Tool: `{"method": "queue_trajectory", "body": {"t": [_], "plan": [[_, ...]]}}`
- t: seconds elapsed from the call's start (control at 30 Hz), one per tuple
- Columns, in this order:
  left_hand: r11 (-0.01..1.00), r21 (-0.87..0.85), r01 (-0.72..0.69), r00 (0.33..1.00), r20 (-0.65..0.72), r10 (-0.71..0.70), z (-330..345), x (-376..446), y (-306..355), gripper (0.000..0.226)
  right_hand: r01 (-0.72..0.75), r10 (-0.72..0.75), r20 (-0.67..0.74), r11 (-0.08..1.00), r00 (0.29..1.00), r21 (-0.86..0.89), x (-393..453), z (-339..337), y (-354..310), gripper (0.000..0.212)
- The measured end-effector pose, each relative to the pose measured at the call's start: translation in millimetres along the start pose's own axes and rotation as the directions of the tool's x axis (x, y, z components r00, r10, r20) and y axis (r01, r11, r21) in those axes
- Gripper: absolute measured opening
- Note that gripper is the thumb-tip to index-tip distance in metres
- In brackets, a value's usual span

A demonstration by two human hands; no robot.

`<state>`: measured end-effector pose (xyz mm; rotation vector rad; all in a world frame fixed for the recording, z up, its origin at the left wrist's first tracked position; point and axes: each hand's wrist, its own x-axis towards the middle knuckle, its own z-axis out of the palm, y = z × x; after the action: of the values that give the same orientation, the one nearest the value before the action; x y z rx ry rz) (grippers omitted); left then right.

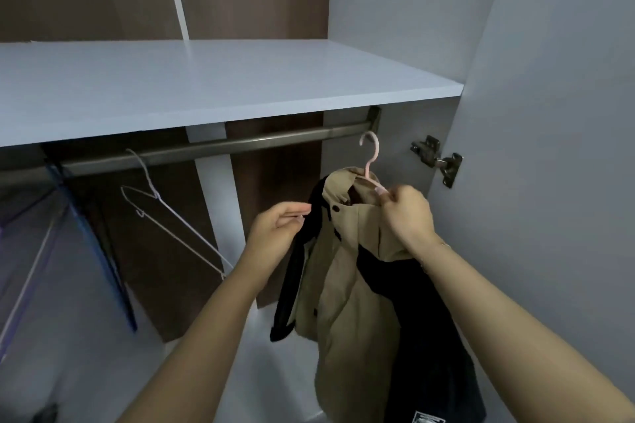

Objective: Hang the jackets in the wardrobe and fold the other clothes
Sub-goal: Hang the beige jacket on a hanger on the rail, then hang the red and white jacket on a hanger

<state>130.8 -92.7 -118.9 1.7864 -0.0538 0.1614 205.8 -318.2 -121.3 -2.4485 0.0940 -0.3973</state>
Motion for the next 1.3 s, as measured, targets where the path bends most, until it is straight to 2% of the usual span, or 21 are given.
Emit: {"method": "queue_trajectory", "body": {"t": [0.17, 0.3, 0.43, 0.6, 0.7, 0.87, 0.93, 1.03, 1.17, 1.3], "plan": [[0.997, -0.024, 0.071, 0.997, -0.018, -0.071, 10, 47, -3, 0.026, 0.008, -0.005, -0.033, 0.994, 0.999, 0.105, 75, 32, -16, 0.034], [0.996, -0.066, 0.053, 0.998, -0.03, -0.055, 16, 72, 1, 0.025, -0.08, 0.079, 0.012, 0.99, 0.997, 0.117, 116, 57, -9, 0.034], [0.99, -0.134, 0.049, 0.998, -0.023, -0.052, 19, 87, 2, 0.029, -0.141, 0.137, 0.058, 0.988, 0.989, 0.064, 121, 76, 18, 0.031], [0.972, -0.215, 0.091, 0.996, 0.032, -0.086, 22, 85, -1, 0.027, -0.056, 0.056, -0.02, 0.998, 0.998, 0.01, 105, 69, 18, 0.026], [0.958, -0.269, 0.102, 0.994, 0.062, -0.089, 22, 71, -6, 0.024, 0.051, -0.044, -0.092, 0.996, 0.995, 0.077, 69, 58, 18, 0.033], [0.928, -0.331, 0.173, 0.982, 0.134, -0.135, 19, 33, -17, 0.026, 0.124, -0.07, -0.187, 0.948, 0.98, 0.292, -31, 38, 11, 0.036], [0.933, -0.314, 0.178, 0.973, 0.198, -0.119, 19, 14, -17, 0.029, 0.082, -0.023, -0.146, 0.906, 0.989, 0.416, -68, 31, 6, 0.031], [0.935, -0.308, 0.173, 0.97, 0.217, -0.107, 18, -20, -14, 0.03, -0.062, 0.078, 0.001, 0.782, 0.997, 0.62, -122, 15, -4, 0.029], [0.938, -0.297, 0.178, 0.943, 0.324, -0.076, 16, -76, -13, 0.033, -0.119, 0.168, 0.003, 0.684, 0.986, 0.72, -200, -11, -11, 0.026], [0.94, -0.285, 0.189, 0.893, 0.449, -0.043, 25, -133, -7, 0.033, -0.163, 0.274, -0.036, 0.667, 0.961, 0.727, -275, -38, -12, 0.026]]}}
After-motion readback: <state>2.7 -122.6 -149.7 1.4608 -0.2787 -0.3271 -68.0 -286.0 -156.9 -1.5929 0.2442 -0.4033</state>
